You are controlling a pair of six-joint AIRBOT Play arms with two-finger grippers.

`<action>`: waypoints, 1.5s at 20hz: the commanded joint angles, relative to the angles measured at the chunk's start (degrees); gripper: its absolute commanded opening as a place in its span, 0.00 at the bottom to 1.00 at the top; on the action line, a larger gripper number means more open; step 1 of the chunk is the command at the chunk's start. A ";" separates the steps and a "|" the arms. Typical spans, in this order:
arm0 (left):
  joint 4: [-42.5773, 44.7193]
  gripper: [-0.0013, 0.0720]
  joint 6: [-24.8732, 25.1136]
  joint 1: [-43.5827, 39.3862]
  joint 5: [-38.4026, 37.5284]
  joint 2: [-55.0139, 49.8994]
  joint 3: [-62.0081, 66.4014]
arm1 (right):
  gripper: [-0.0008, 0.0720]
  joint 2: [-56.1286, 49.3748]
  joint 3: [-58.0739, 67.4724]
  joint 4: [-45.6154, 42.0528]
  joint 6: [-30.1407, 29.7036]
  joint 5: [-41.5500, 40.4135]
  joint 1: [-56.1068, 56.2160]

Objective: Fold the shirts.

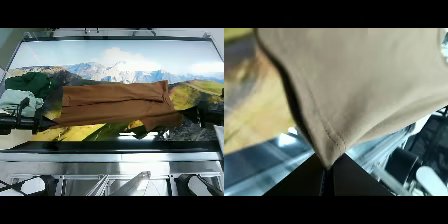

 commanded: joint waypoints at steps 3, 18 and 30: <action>-5.09 0.05 -2.47 -2.51 4.02 -1.07 10.27 | 0.04 -8.76 0.61 13.64 -13.33 -12.74 6.23; -4.61 0.03 -11.50 -15.15 -2.45 -39.71 49.00 | 0.05 -42.64 21.42 32.46 -30.34 -23.41 17.88; -4.72 0.13 -18.38 -13.57 -14.80 -41.40 64.83 | 0.95 -39.50 25.57 6.43 -19.54 -14.82 8.48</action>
